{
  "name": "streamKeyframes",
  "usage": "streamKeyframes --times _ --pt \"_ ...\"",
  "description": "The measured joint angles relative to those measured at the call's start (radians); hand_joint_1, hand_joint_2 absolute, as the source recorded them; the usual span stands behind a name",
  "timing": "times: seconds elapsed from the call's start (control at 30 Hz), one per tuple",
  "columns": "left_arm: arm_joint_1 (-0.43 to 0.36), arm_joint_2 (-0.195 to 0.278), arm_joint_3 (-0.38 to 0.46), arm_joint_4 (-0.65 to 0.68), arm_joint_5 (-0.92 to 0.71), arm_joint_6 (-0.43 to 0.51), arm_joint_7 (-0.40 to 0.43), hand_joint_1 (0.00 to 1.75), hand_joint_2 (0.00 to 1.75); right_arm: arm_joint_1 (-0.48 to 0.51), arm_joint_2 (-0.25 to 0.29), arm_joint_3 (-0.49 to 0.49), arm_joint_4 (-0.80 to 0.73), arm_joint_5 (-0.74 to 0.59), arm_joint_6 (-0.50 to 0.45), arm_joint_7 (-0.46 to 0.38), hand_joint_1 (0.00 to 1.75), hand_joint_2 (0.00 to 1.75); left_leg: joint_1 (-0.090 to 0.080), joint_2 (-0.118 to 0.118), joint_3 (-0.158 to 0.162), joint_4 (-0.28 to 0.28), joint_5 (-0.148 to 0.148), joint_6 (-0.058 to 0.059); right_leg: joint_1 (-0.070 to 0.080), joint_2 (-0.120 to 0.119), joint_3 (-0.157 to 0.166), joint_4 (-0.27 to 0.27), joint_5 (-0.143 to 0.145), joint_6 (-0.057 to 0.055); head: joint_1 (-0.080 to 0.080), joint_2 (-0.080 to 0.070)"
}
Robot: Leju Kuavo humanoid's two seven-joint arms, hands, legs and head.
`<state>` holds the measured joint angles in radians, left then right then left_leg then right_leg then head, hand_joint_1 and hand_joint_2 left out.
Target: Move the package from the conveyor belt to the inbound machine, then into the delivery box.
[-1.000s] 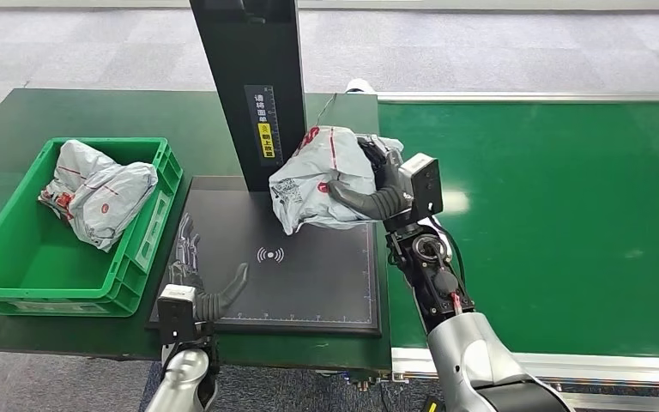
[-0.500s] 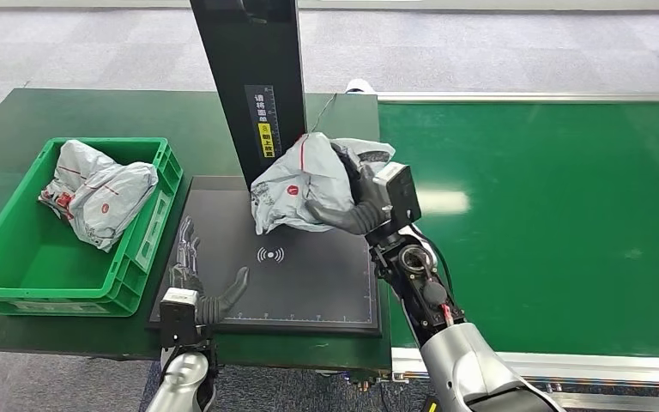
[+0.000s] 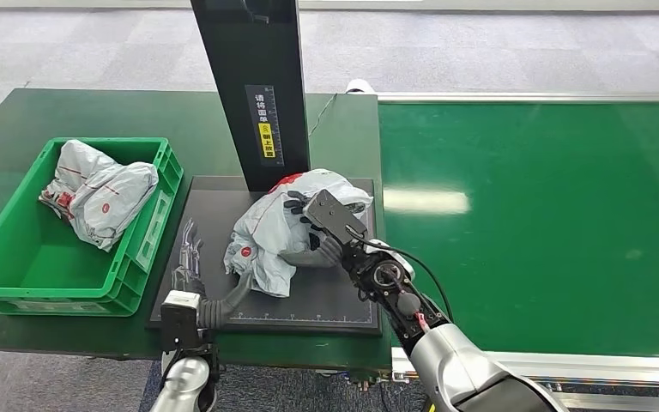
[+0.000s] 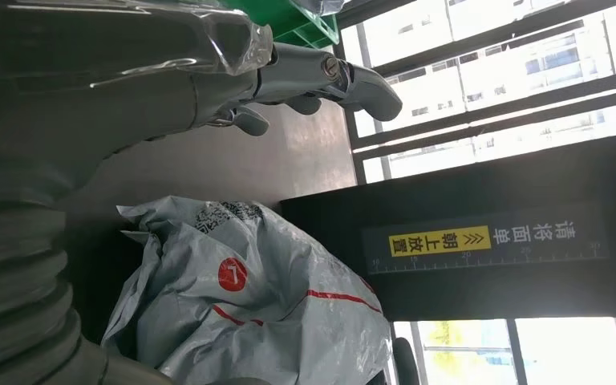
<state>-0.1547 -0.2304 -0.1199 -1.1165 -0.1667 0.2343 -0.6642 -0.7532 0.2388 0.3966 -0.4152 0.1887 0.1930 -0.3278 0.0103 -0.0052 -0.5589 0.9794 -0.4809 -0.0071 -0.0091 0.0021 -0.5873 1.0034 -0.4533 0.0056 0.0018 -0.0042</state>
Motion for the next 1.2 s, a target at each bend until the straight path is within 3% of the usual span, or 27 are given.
streamKeyframes --times 0.17,0.33,0.47,0.63,0.9,1.03,1.2 --pt "0.010 0.001 0.008 -0.023 0.000 0.005 0.001 0.00 1.75 -0.007 -0.011 -0.001 -0.009 -0.069 0.022 -0.099 0.00 1.75 0.000 0.000 0.000 0.000 0.000 0.000 0.000 0.000 0.000 0.000 0.000 0.000 0.000 0.000" --pt "0.011 0.003 0.028 -0.024 0.002 0.018 -0.011 0.00 1.75 0.056 -0.044 -0.070 -0.171 -0.282 0.119 -0.257 0.00 1.75 0.000 -0.001 0.000 0.000 0.000 0.000 0.000 -0.001 0.000 0.000 0.000 0.000 0.000 0.000" --pt "0.011 0.004 0.048 -0.024 0.002 0.016 -0.019 0.00 1.75 0.202 -0.062 -0.145 -0.436 -0.425 0.147 -0.268 0.00 1.75 0.000 -0.001 0.000 0.000 -0.001 0.000 0.000 -0.001 0.000 0.000 0.000 0.000 0.000 0.000" --pt "0.018 0.005 0.071 -0.029 -0.029 0.015 -0.016 0.00 1.75 0.373 -0.072 -0.221 -0.708 -0.497 0.155 -0.268 0.00 1.75 0.000 0.000 0.000 0.000 -0.001 0.000 0.000 -0.001 0.000 0.000 -0.001 0.000 0.000 0.000" --pt "0.029 0.005 0.079 -0.036 -0.157 0.044 0.046 0.00 1.75 0.550 -0.078 -0.328 -0.873 -0.556 0.193 -0.285 0.00 1.75 0.000 0.000 0.000 0.000 -0.001 0.000 0.000 0.000 0.000 -0.001 -0.001 0.000 0.000 0.000" --pt "-0.033 0.007 0.057 0.047 -0.267 0.090 0.090 0.00 1.75 0.579 -0.079 -0.367 -0.876 -0.570 0.218 -0.286 0.00 1.75 0.000 -0.001 0.001 0.000 -0.001 0.000 0.000 -0.001 0.001 -0.001 0.000 0.000 0.000 0.000" --pt "-0.189 0.011 0.013 0.272 -0.349 0.111 0.119 0.00 1.75 0.576 -0.078 -0.390 -0.860 -0.562 0.221 -0.285 0.00 1.75 0.000 -0.001 0.001 0.000 0.000 0.000 0.000 -0.001 0.001 -0.001 0.000 -0.001 0.000 0.000"
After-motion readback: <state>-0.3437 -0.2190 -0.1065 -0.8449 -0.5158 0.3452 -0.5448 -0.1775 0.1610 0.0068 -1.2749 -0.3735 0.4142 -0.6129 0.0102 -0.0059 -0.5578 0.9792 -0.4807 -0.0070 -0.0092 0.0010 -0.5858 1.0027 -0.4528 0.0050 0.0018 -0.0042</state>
